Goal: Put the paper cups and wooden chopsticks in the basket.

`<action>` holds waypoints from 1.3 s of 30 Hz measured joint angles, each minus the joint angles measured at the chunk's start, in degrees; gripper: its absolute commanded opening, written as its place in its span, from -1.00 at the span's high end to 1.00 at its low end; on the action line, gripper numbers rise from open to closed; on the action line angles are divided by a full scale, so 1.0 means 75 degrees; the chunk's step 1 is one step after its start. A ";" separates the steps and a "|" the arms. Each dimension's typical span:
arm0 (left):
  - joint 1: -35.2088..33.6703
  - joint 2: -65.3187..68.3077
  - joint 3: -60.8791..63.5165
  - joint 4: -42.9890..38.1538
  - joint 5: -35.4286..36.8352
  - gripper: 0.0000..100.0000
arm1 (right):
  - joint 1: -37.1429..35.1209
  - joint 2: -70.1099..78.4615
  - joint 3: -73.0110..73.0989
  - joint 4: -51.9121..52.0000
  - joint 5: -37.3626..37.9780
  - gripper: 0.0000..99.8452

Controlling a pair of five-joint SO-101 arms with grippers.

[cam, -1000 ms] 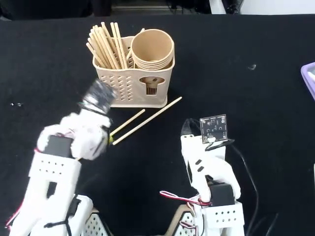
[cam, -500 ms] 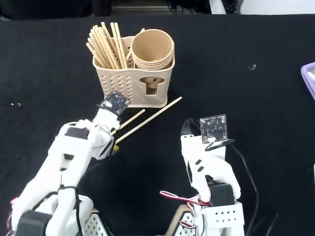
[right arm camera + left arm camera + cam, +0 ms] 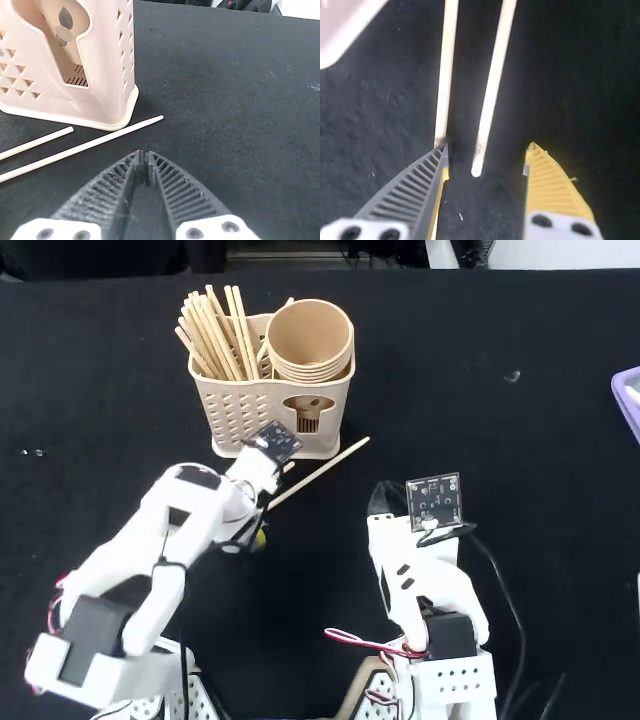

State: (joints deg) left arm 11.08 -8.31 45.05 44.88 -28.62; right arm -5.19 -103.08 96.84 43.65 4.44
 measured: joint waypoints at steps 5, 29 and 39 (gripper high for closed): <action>0.0023 0.0070 -0.0188 0.0164 0.0000 0.58 | 0.0000 0.0000 0.0000 0.0000 0.0000 0.97; -0.0516 0.0492 -0.0375 -0.0340 -0.0012 0.59 | 0.0000 0.0000 0.0000 0.0000 0.0000 0.97; 0.0281 0.0434 -0.0023 -0.0340 -0.0750 0.92 | 0.0000 0.0000 0.0000 0.0000 0.0000 0.97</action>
State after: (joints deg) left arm 13.19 -5.05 44.88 42.33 -34.24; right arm -5.19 -103.08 96.84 43.65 4.44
